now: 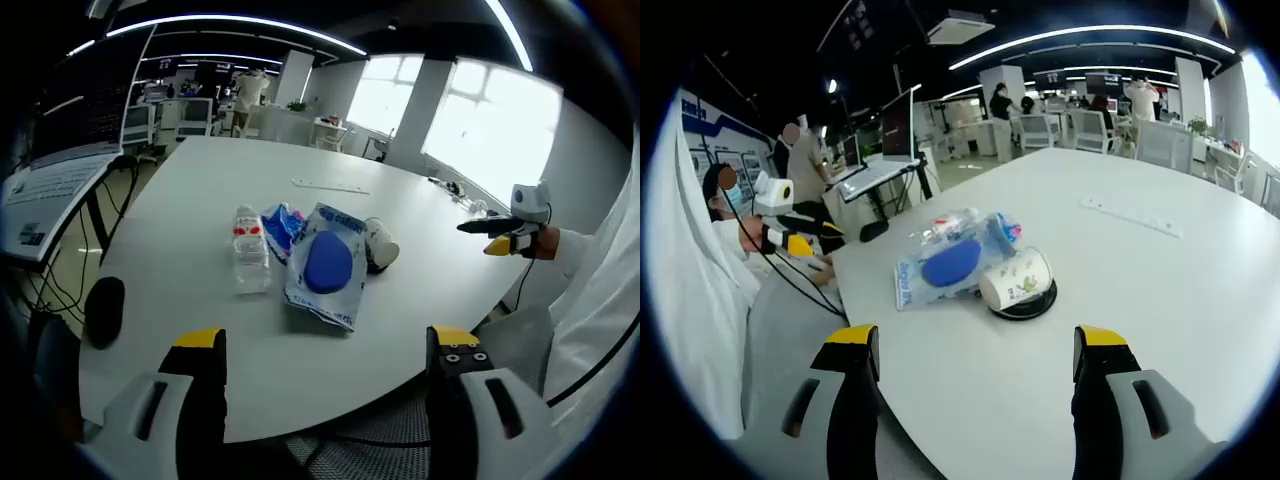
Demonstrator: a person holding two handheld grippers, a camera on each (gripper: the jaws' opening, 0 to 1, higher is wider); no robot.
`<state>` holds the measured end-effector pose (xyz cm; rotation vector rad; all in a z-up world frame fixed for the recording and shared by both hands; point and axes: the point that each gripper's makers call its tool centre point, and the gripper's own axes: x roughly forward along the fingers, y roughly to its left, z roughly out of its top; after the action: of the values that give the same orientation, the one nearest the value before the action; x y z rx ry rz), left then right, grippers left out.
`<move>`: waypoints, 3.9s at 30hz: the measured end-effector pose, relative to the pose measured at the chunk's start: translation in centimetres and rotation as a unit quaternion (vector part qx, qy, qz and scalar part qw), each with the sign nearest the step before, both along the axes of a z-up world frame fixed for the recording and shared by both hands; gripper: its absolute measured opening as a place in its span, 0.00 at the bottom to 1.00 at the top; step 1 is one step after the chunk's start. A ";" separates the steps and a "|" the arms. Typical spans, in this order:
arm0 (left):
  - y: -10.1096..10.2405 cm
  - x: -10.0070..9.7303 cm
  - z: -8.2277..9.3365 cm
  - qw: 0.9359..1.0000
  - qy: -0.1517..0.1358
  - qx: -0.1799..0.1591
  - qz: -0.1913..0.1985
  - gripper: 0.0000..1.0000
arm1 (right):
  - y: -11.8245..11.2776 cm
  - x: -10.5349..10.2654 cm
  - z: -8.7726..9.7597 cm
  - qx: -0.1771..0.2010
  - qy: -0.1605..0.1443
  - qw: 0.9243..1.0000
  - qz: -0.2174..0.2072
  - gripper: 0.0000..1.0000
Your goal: Arrange the tabletop items into an orderly group along one side of the table until the central work area is clear of visible clutter.
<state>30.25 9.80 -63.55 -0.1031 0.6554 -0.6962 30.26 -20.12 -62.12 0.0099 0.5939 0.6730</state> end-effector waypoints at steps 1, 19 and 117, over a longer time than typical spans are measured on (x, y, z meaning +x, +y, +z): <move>0.0 0.0 0.0 1.000 0.001 -0.001 0.000 0.84 | 0.0 0.0 0.0 0.001 0.002 1.000 0.000 0.78; -0.2 0.0 0.0 1.000 0.002 -0.003 0.003 0.83 | 0.3 0.0 -0.2 0.000 0.004 1.000 0.006 0.79; -3.0 5.6 -3.2 0.999 0.033 -0.017 0.009 0.78 | 4.9 12.4 -1.4 -0.020 -0.015 0.993 0.112 0.66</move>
<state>35.81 6.81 -66.72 -0.1637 0.7055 -0.6880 42.64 -15.22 -63.54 -0.1047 0.5848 0.8782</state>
